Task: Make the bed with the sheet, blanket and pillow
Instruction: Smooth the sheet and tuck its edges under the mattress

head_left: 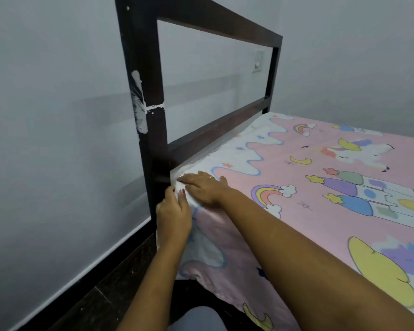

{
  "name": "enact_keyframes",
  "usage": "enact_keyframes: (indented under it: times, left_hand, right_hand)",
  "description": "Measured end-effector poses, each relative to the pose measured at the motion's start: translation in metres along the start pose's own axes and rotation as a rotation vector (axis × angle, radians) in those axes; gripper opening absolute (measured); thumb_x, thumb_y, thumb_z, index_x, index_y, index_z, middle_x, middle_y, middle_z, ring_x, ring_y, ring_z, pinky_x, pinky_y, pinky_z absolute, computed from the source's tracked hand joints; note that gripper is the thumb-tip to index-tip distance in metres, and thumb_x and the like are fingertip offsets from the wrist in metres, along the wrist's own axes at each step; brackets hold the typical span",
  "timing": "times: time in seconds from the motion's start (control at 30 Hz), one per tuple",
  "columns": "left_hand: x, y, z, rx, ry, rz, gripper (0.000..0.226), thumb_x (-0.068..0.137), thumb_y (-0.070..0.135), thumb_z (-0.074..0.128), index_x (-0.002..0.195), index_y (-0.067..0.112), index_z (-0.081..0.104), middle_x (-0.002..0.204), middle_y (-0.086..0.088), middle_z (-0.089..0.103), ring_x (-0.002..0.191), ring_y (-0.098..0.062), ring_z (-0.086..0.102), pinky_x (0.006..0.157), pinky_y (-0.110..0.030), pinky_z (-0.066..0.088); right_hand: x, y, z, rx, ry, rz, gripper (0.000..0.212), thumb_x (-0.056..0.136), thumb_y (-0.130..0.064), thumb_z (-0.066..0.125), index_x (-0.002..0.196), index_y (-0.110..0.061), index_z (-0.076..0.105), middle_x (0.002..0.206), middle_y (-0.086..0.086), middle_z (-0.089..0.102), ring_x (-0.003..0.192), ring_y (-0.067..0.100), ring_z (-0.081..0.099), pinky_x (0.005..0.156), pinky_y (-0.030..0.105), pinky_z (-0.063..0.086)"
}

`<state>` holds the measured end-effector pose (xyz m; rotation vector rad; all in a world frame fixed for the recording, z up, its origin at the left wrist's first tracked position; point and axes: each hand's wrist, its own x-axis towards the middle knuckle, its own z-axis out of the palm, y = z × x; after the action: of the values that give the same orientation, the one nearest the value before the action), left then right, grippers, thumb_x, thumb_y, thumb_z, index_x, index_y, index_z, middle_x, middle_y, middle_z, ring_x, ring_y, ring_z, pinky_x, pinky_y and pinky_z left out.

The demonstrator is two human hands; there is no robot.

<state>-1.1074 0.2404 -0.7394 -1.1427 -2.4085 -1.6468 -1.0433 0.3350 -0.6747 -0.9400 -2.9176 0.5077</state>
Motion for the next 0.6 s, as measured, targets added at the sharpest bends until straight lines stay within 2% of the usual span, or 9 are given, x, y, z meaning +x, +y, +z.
enact_keyframes:
  times: [0.17,0.3,0.4,0.5,0.6]
  left_hand:
    - [-0.015,-0.027,0.002,0.031,0.056,-0.027,0.029,0.099,0.028,0.038,0.121,0.016,0.052,0.093,-0.014,0.064,0.084,-0.033,0.06,0.069,-0.04,0.05]
    - [-0.026,-0.043,0.004,0.064,0.036,-0.036,0.036,0.096,0.015,0.044,0.131,0.022,0.047,0.097,-0.013,0.063,0.085,-0.032,0.06,0.066,-0.033,0.043]
    - [-0.023,-0.041,0.002,0.119,0.013,-0.017,0.047,0.095,0.015,0.044,0.139,0.033,0.038,0.096,-0.012,0.064,0.081,-0.032,0.061,0.065,-0.038,0.048]
    - [-0.02,-0.044,-0.005,0.265,-0.048,0.0,0.051,0.096,0.02,0.04,0.142,0.04,0.031,0.097,-0.01,0.065,0.082,-0.031,0.061,0.065,-0.036,0.047]
    - [-0.012,-0.048,-0.014,0.452,-0.145,0.063,0.051,0.094,0.019,0.035,0.14,0.039,0.028,0.091,-0.009,0.065,0.078,-0.03,0.06,0.065,-0.037,0.049]
  right_hand:
    - [0.033,-0.004,0.003,-0.06,-0.002,-0.013,0.042,0.1,-0.033,0.022,0.13,-0.038,0.051,0.15,-0.011,0.035,0.142,0.016,0.021,0.111,0.063,0.002]
    - [0.052,-0.001,0.007,-0.127,-0.019,0.034,0.046,0.096,-0.04,0.02,0.127,-0.033,0.054,0.147,-0.005,0.04,0.138,0.016,0.027,0.109,0.063,0.004]
    - [0.05,0.0,0.006,-0.152,0.019,-0.012,0.044,0.099,-0.039,0.02,0.131,-0.037,0.05,0.147,-0.005,0.041,0.138,0.017,0.029,0.11,0.064,0.004]
    - [0.045,0.0,0.006,-0.141,0.076,-0.035,0.045,0.099,-0.036,0.021,0.139,-0.041,0.04,0.151,-0.006,0.036,0.141,0.017,0.025,0.11,0.066,-0.001]
    - [0.041,-0.001,0.008,-0.149,0.102,-0.036,0.046,0.1,-0.037,0.019,0.143,-0.042,0.034,0.154,-0.009,0.029,0.145,0.016,0.019,0.109,0.069,-0.005]
